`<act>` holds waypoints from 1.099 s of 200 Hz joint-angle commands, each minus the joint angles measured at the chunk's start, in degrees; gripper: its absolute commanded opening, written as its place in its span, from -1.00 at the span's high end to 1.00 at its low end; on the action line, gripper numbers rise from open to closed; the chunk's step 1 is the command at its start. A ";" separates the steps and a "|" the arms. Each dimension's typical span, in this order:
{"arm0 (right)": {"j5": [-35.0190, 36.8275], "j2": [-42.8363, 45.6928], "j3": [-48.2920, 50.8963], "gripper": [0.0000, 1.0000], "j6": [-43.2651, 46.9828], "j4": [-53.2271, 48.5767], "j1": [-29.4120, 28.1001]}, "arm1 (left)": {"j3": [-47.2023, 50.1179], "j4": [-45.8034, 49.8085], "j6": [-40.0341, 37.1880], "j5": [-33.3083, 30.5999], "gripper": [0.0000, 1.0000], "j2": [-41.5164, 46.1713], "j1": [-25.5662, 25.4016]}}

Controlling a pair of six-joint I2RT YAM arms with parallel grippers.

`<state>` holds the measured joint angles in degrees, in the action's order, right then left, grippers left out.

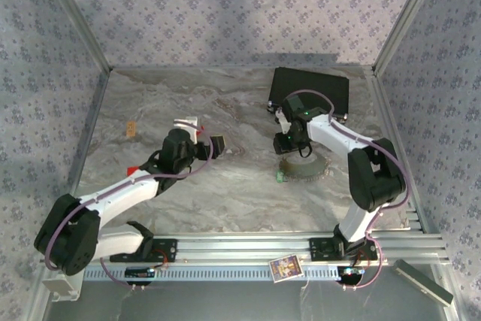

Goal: Put the keys on the keyring

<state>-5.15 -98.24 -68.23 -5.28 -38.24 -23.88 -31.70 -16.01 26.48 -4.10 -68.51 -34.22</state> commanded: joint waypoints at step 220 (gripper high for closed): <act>0.42 -8.72 -6.61 1.00 6.25 -5.75 -1.16 | 1.28 1.07 2.00 -0.81 -0.96 3.03 -0.37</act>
<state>-4.95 -108.18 -73.43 0.73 -42.17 -24.80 -30.52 -14.96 27.79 -4.19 -66.81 -34.22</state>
